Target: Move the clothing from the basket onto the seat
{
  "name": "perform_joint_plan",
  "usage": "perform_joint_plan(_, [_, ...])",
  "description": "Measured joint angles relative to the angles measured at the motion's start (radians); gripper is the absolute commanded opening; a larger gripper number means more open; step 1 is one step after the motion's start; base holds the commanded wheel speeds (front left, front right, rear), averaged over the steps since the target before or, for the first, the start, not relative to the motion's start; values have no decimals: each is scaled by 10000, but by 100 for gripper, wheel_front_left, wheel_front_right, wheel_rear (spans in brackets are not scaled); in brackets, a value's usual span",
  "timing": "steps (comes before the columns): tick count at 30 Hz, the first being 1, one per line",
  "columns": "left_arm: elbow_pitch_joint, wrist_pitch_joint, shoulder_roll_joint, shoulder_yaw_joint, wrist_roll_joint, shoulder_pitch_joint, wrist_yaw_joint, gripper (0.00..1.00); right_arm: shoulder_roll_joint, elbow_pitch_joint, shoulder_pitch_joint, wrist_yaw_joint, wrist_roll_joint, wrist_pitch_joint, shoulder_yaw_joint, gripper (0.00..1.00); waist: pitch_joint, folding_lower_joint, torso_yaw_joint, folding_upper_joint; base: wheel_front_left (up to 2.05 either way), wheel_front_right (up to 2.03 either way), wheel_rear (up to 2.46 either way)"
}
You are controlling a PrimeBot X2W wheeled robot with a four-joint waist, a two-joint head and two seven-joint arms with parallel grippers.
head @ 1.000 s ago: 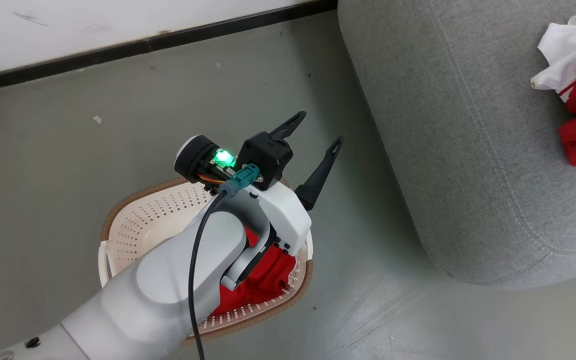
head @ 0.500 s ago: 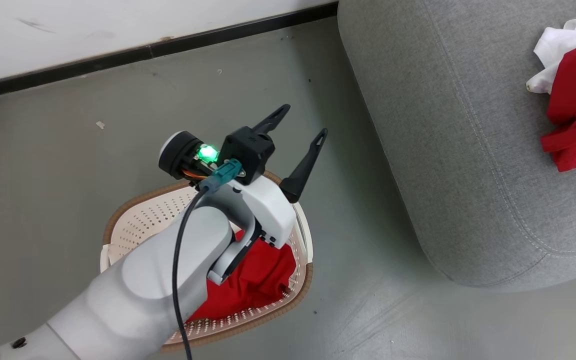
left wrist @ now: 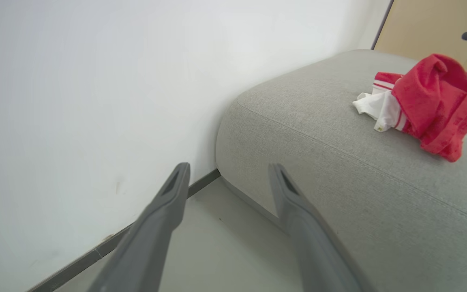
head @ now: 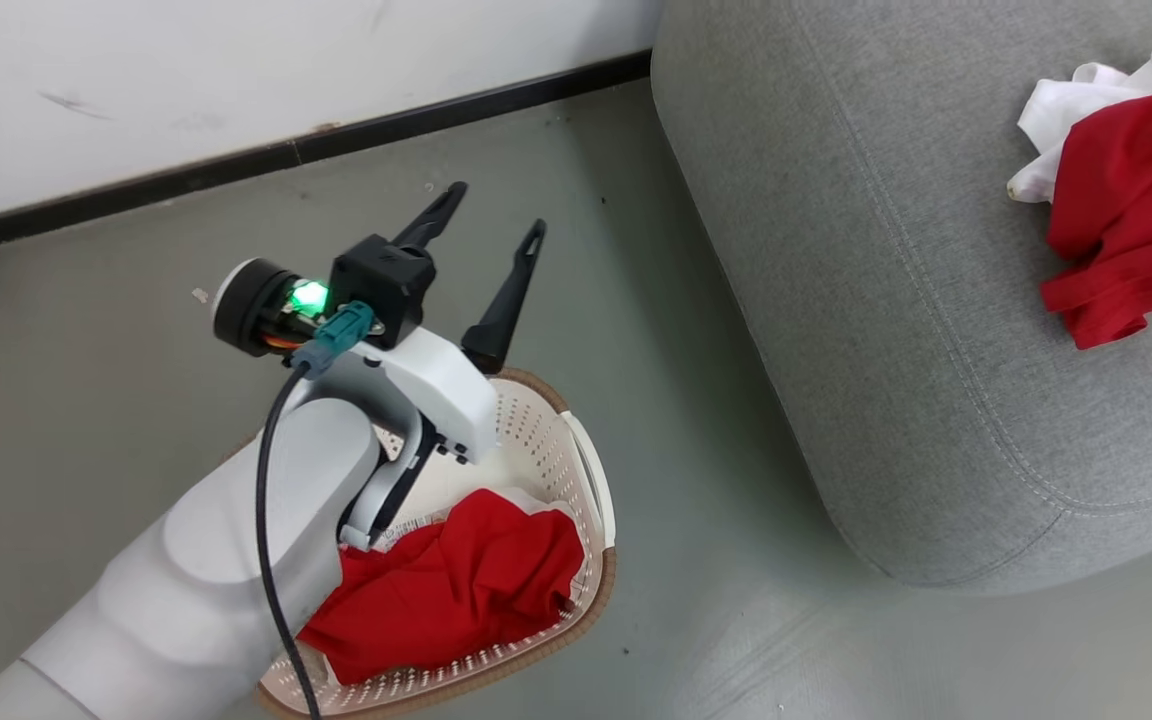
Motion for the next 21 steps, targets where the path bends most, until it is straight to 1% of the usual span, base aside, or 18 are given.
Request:
perform_joint_plan(4, [134, -86, 226, 213, -19, 182, 138, 100, 12, -732, 161, 0, -282, -13, -211, 100, -220, 1, -13, 0, 0, 0, 0])
perform_joint_plan(7, [268, -186, 378, 500, -194, 363, 320, 100, 56, -1346, 293, 0, -433, -17, -314, 100, -392, 0, 7, 0, 0, 0, 0])
perform_joint_plan(11, [395, -299, 575, 876, -418, 728, 522, 100, 368, -2109, 617, 0, -698, -27, -495, 100, -620, 0, 83, 0, 0, 0, 0])
perform_joint_plan(12, [431, -357, 642, 1053, -525, 925, 581, 100, 548, -2420, 791, 0, -851, -27, -541, 100, -728, 0, 142, 0, 0, 0, 0])
perform_joint_plan(21, [539, -454, 1060, 1781, -951, 1927, 953, 100, 1285, -3544, 1763, 0, -1430, -29, -738, 100, -1217, 0, 530, 0, 0, 0, 0])
